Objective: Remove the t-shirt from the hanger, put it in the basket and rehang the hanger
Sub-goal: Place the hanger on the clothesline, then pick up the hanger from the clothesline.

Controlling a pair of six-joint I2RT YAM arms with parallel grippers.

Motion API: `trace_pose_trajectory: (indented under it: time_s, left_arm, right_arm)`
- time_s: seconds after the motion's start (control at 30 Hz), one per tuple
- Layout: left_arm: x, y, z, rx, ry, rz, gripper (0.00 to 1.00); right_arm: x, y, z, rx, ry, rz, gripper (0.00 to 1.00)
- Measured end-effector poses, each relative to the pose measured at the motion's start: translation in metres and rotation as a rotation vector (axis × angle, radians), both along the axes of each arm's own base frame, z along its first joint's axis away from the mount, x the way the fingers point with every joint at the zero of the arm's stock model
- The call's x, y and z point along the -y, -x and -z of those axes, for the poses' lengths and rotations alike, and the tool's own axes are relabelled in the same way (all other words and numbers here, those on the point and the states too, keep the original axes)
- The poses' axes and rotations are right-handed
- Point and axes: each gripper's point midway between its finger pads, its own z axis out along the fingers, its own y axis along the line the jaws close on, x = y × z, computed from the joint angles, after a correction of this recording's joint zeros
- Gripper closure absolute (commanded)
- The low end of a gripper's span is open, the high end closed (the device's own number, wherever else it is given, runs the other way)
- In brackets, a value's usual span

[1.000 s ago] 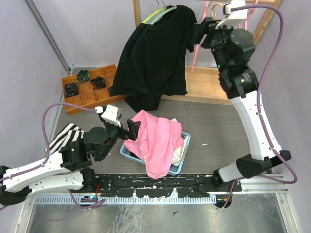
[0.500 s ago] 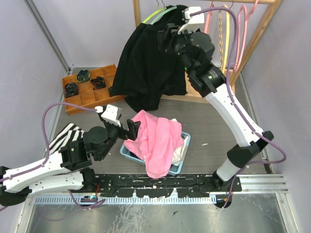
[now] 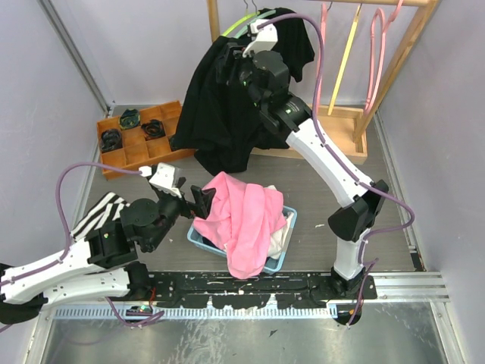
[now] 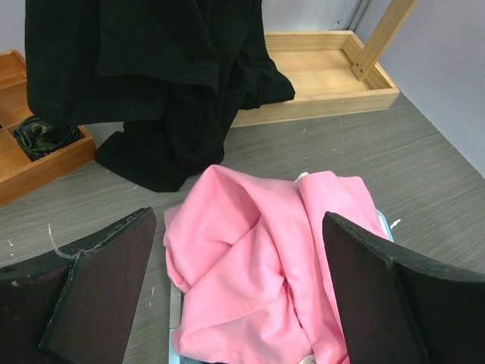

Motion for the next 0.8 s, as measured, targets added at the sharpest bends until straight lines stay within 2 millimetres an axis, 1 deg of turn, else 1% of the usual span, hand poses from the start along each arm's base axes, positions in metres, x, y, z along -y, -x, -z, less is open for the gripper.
trace_pose_trajectory:
  time_s: [0.1,0.23,0.37,0.63,0.8]
  left_arm:
    - [-0.002,0.001,-0.003,0.003,0.012,0.000,0.02]
    - [-0.004,0.001,-0.005,0.005,0.022,-0.001,0.02]
    - [-0.004,0.002,-0.005,0.005,0.023,-0.001,0.02]
    - [-0.004,0.002,-0.005,0.004,0.025,-0.001,0.02]
    - [-0.004,0.002,-0.005,0.004,0.025,-0.001,0.02]
  right_arm:
    - [-0.005,-0.001,-0.004,-0.001,-0.025,-0.004,0.37]
    - [-0.006,-0.004,-0.011,0.000,-0.058,0.005,0.37]
    - [-0.008,-0.009,-0.013,-0.005,-0.082,0.018,0.38]
    - [-0.012,-0.022,0.005,-0.047,-0.091,0.056,0.39]
    - [-0.006,-0.025,0.011,-0.073,-0.094,0.094,0.39]
